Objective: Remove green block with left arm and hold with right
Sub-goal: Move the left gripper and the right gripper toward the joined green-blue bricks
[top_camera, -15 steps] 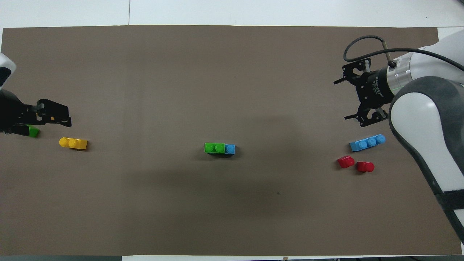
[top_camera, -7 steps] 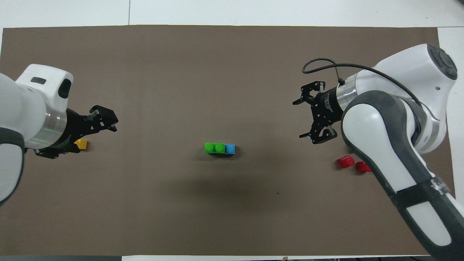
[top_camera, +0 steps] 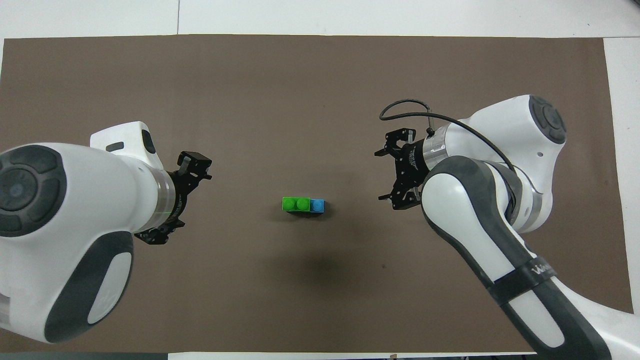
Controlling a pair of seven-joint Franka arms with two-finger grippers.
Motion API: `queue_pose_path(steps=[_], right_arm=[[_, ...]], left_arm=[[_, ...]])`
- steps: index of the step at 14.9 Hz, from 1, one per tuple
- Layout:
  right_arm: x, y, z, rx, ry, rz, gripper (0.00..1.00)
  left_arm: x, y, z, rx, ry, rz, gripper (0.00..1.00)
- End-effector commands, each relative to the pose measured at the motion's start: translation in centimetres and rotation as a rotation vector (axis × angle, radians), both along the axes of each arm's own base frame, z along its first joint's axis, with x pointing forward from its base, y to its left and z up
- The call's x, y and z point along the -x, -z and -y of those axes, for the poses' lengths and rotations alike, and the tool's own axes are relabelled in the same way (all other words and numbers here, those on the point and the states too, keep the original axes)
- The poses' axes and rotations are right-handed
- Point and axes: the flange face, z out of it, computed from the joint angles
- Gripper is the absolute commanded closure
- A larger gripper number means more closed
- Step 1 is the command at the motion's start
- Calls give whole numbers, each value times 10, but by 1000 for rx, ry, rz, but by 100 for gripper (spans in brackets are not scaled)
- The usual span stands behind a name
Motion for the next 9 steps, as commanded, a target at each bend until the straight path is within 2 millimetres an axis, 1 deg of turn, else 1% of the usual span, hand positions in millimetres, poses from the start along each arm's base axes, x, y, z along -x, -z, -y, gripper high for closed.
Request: queue_pose_path(steps=[1, 2, 3, 4, 5, 6, 7, 8, 9], right_arm=[[14, 16, -19, -21, 36, 11, 0], [17, 25, -30, -21, 29, 0, 0], [17, 28, -35, -22, 36, 8, 0], [22, 36, -43, -19, 34, 3, 0], [27, 43, -53, -17, 27, 1, 0], [32, 52, -56, -13, 34, -1, 0], [35, 58, -59, -16, 45, 3, 0], [35, 62, -60, -19, 56, 1, 0], [35, 66, -61, -19, 60, -4, 0]], left_arm=[[9, 15, 15, 31, -166, -1, 0], [9, 20, 24, 36, -206, -4, 0], [7, 31, 33, 36, -250, -15, 0], [9, 46, 51, 37, -278, -29, 0], [8, 59, 63, 36, -312, -37, 0], [4, 68, 69, 46, -367, -35, 0], [4, 75, 78, 55, -395, -32, 0], [1, 80, 82, 59, -414, -33, 0], [1, 91, 89, 47, -427, -50, 0]])
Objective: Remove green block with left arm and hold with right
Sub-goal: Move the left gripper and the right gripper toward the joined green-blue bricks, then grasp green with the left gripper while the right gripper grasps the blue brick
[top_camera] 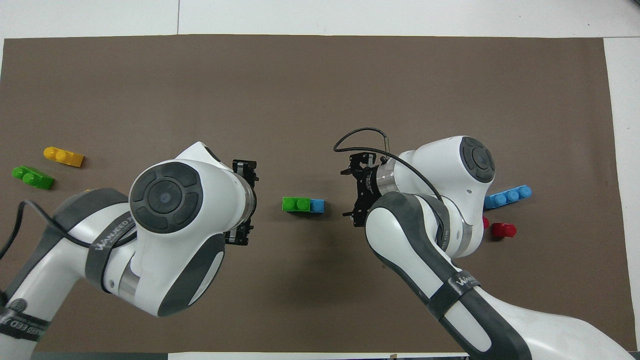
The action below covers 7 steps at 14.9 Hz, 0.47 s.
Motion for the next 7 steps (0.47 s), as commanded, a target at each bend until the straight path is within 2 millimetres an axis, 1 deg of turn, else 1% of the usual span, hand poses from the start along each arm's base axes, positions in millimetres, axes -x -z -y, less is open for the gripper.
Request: queue_pose_path(steps=[1, 2, 3, 5, 7], right_arm=[[1, 11, 2, -10, 50, -8, 0], [1, 14, 0, -8, 53, -1, 0], [5, 20, -11, -3, 38, 0, 0], [5, 26, -15, -1, 48, 11, 0], [9, 35, -24, -7, 59, 13, 0]], left_arm=[[-2, 19, 16, 10, -54, -18, 0], [-3, 23, 19, 18, -73, -11, 0], [-6, 25, 20, 28, -107, -2, 0], [-8, 40, 24, 18, -128, -22, 0], [-8, 55, 31, 14, -145, -34, 0]])
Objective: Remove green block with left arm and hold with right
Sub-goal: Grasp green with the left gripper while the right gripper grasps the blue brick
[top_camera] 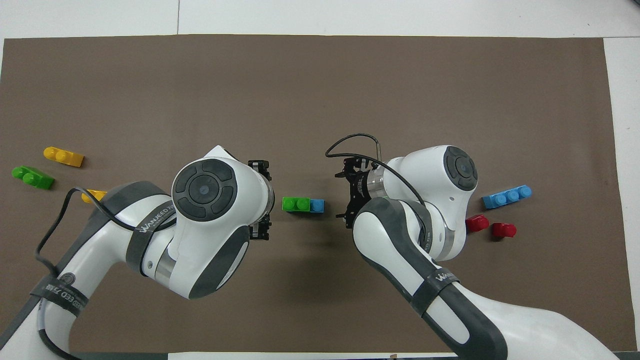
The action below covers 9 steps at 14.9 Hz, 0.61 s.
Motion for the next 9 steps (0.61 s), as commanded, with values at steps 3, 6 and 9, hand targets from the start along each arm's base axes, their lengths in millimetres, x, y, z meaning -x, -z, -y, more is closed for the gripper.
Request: queue_pose_path(steps=[3, 6, 9], right_arm=[[7, 22, -17, -9, 55, 22, 0], [14, 34, -34, -3, 55, 46, 0], [22, 49, -45, 10, 40, 44, 0]], left_arm=[[-7, 20, 12, 30, -83, 12, 0], [-8, 26, 15, 40, -112, 20, 0], [-3, 38, 26, 39, -111, 14, 0]])
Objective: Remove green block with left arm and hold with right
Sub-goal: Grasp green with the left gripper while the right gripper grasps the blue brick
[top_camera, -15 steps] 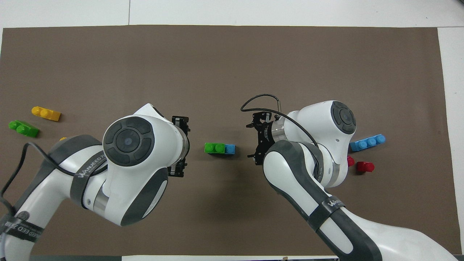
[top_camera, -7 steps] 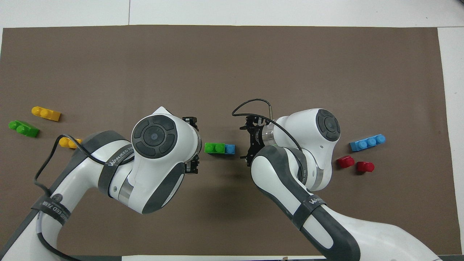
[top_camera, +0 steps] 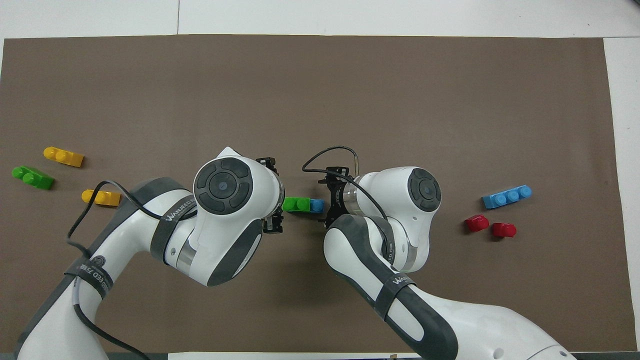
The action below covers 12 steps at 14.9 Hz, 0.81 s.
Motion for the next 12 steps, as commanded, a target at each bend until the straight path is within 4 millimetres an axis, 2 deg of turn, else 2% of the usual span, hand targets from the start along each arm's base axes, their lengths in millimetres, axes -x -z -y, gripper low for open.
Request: queue_pose_path(steps=[1, 2, 4, 5, 7, 8, 10, 12], right_arm=[[7, 11, -12, -8, 34, 17, 0], [8, 14, -12, -9, 41, 16, 0], [8, 15, -12, -8, 41, 15, 19], [8, 15, -12, -8, 41, 15, 31], [6, 15, -10, -9, 46, 12, 69], [6, 16, -9, -10, 46, 9, 80], [5, 16, -7, -9, 49, 9, 84], [4, 16, -5, -10, 53, 6, 100]], left_arm=[[5, 10, 13, 20, -26, 9, 0], [5, 16, 14, 16, -27, 1, 0], [8, 24, 20, 9, -15, -10, 0], [9, 30, 22, 4, -12, -18, 0], [13, 39, 28, -4, -1, -29, 0], [12, 40, 27, -5, -8, -31, 0], [12, 41, 27, -6, -8, -32, 0], [12, 41, 27, -6, -8, -32, 0]])
